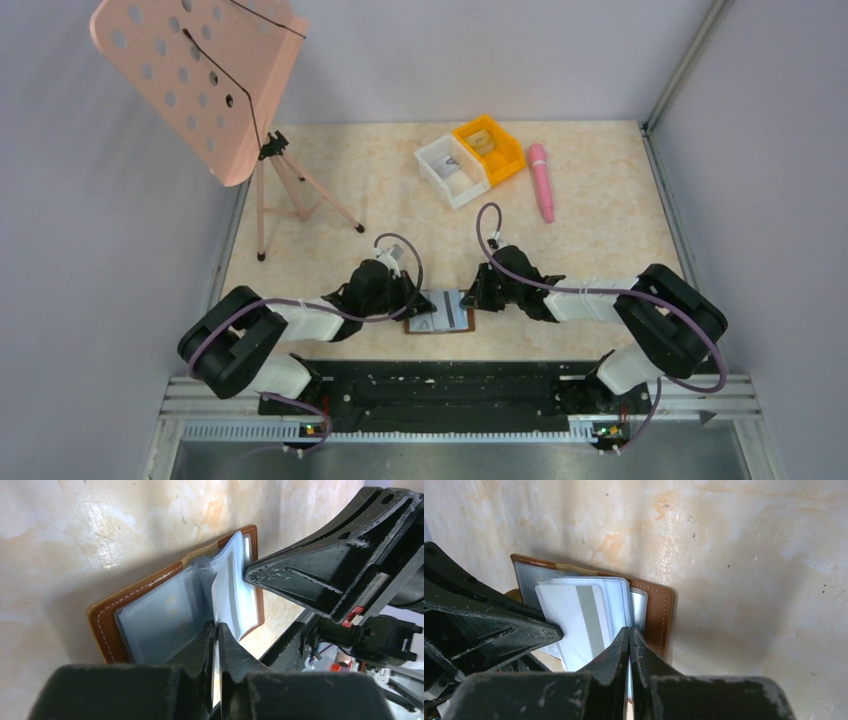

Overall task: Take the credit cards out of the card holder
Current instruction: Remove the credit card from the card holder.

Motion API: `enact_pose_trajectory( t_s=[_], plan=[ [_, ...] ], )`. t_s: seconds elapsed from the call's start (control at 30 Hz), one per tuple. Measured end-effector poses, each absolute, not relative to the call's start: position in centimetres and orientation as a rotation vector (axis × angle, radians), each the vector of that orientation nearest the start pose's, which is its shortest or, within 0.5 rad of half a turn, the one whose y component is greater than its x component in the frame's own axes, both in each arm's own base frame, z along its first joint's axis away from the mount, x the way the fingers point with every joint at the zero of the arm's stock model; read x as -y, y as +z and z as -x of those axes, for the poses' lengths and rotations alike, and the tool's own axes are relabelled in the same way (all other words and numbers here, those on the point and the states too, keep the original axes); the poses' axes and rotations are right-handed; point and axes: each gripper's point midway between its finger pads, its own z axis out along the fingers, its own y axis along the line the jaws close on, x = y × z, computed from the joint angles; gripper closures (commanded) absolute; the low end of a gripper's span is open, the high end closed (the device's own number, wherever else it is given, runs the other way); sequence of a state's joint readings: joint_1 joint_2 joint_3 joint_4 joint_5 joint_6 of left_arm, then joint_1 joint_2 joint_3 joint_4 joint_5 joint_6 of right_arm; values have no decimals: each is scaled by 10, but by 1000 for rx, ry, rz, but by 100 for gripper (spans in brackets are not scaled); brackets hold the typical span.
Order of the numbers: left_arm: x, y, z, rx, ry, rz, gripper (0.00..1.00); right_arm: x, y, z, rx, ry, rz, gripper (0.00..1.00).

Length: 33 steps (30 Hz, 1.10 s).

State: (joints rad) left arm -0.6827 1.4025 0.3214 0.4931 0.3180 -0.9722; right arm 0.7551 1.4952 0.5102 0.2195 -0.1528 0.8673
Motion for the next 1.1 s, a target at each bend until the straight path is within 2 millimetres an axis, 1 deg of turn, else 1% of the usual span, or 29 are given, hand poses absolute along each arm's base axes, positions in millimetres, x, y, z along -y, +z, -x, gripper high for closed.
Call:
enact_pose_trajectory(
  t_s=[0.03, 0.1, 0.17, 0.43, 0.7, 0.87, 0.9, 1.0, 1.1],
  plan=[
    [271, 39, -195, -2423, -1212, 141, 85, -277, 18, -209, -2540, 918, -59, 100],
    [268, 36, -194, -2435, -1197, 141, 100, -277, 18, -209, -2540, 918, -59, 100],
    [267, 35, -194, -2442, -1195, 144, 100, -277, 18, -209, -2540, 918, -59, 100],
    [268, 43, -194, -2419, -1226, 122, 100, -276, 18, -209, -2540, 918, -59, 100],
    [256, 42, -197, -2433, -1198, 119, 100, -275, 18, -211, -2539, 916, -64, 100],
    [255, 42, -196, -2438, -1208, 95, 100, -274, 18, -211, -2537, 914, -54, 100],
    [255, 43, -195, -2439, -1213, 89, 100, -274, 19, -211, -2537, 914, -48, 98],
    [257, 44, -192, -2444, -1236, 69, 100, -272, 20, -209, -2541, 903, -22, 88],
    [259, 45, -189, -2446, -1260, 46, 100, -265, 24, -204, -2551, 876, 8, 81]
  ],
)
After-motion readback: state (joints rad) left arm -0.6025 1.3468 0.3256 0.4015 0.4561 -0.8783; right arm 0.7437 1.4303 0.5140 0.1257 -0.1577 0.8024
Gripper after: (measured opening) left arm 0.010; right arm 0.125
